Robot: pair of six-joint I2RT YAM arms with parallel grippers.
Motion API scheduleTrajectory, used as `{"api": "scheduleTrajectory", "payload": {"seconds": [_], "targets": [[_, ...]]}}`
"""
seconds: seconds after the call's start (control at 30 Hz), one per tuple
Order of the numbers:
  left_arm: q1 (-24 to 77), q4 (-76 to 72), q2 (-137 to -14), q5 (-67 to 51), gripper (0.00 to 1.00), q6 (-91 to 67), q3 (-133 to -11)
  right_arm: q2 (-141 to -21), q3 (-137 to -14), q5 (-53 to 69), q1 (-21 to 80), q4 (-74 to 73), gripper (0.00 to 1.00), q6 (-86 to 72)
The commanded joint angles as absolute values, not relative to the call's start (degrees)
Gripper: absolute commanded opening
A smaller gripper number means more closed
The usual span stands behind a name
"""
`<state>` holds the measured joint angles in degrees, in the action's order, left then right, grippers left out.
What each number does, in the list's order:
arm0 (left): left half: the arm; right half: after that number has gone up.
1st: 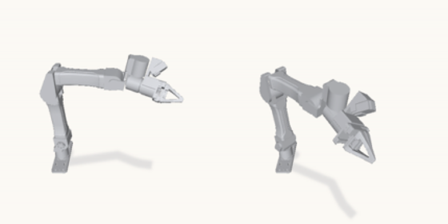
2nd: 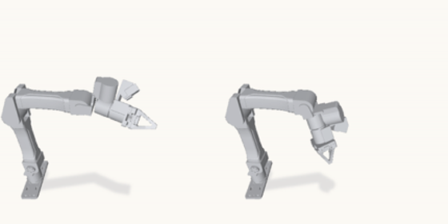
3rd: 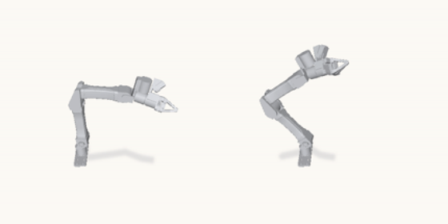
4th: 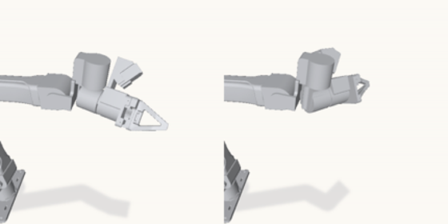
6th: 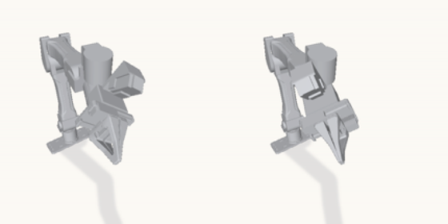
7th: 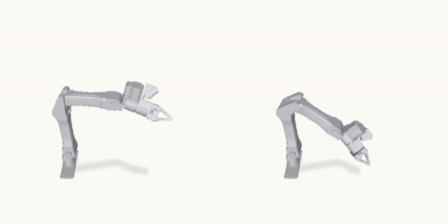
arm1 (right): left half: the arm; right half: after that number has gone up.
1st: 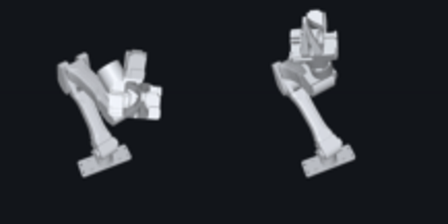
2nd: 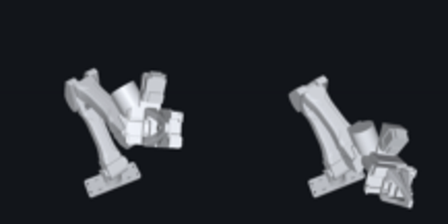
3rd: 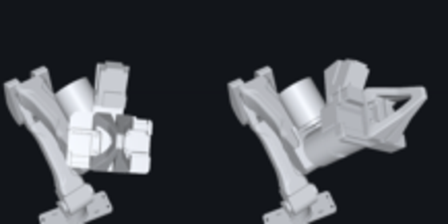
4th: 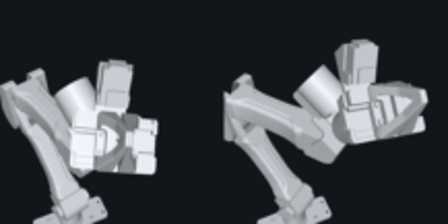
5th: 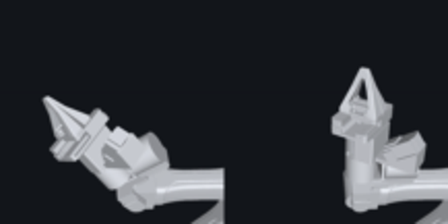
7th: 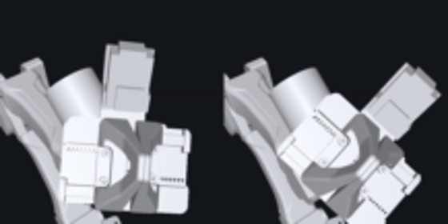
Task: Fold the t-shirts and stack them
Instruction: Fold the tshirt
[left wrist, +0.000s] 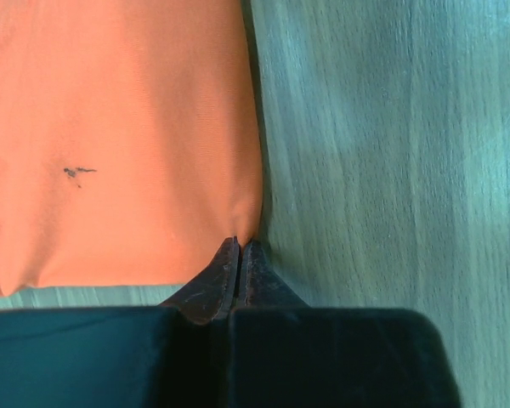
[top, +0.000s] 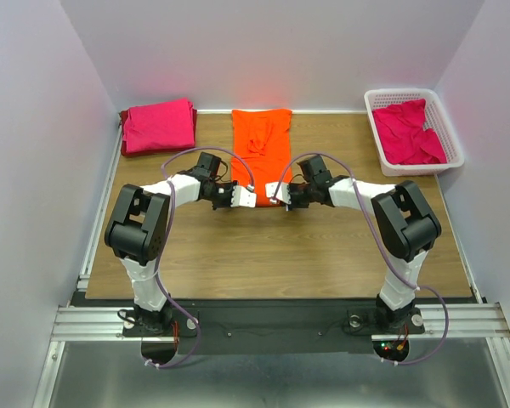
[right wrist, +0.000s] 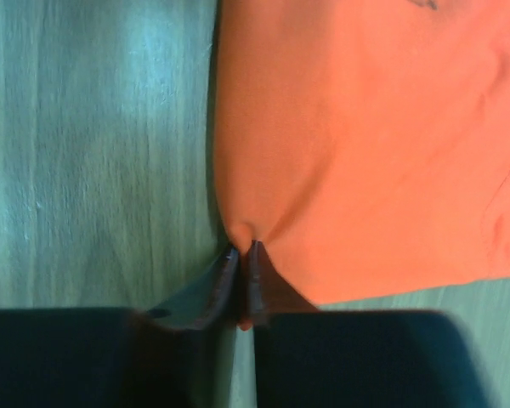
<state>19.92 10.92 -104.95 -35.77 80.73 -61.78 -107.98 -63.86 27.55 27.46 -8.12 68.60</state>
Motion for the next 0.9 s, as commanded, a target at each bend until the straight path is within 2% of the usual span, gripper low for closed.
{"api": "scheduleTrajectory", "payload": {"seconds": [0.0,0.03,0.4,0.6,0.87], "targets": [[19.87,13.27,-104.59,-35.85,0.00,81.12,-63.81,-107.58,-62.14,24.70,27.51,-8.70,0.05,69.88],[19.86,14.32,-104.24,-36.12,0.00,81.12,-64.33,-106.53,-62.40,24.70,27.51,-8.79,0.01,68.74],[20.12,25.39,-89.57,-39.82,0.00,78.05,-66.54,-92.38,-65.56,26.46,27.68,-15.11,0.01,59.33],[23.37,28.73,-79.12,-38.32,0.00,75.85,-60.30,-84.21,-63.64,26.28,28.39,-23.19,0.01,58.01],[32.78,39.37,-62.87,-39.28,0.00,72.16,-52.31,-67.62,-55.47,27.25,38.21,-35.84,0.01,54.06]]}}
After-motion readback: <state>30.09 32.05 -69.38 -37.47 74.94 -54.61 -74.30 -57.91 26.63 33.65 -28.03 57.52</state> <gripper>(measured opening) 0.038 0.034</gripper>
